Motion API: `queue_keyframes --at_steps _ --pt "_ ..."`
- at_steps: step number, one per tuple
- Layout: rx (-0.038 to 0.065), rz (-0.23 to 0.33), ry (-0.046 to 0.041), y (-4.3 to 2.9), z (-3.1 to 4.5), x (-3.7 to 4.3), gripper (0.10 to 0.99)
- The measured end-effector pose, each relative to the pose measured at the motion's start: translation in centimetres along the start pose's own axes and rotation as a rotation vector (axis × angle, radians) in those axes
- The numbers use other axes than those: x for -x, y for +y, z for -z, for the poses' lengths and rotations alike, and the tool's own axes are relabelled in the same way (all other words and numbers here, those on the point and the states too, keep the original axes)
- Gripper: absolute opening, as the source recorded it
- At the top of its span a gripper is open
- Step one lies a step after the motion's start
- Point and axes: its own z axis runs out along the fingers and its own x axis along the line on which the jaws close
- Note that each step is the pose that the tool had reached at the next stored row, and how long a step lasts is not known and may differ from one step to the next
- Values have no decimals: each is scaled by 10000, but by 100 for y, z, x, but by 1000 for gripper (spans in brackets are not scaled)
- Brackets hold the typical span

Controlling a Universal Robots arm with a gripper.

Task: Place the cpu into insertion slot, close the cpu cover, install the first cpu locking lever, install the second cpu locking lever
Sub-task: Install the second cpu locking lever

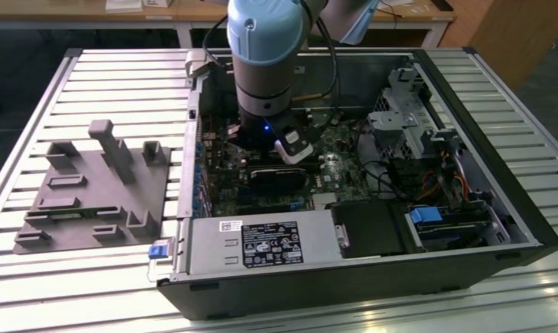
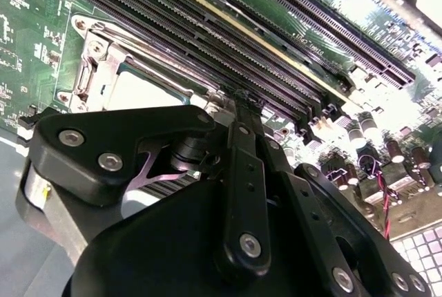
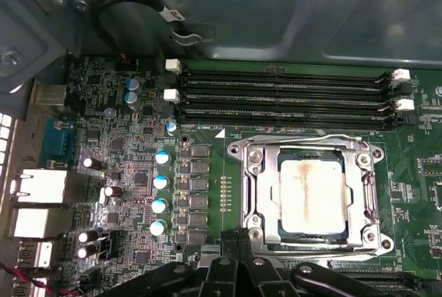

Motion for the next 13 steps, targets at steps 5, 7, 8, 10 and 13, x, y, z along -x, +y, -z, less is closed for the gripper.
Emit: queue_keyframes --at_steps 5,7,8,10,13 --pt "0 -1 0 -11 3 -1 106" --pt "3 0 -1 -10 13 -1 106" --pt "13 0 -3 -7 20 -1 106" --pt "13 -2 -1 -2 43 0 106" --pt "15 -1 0 4 66 1 106"
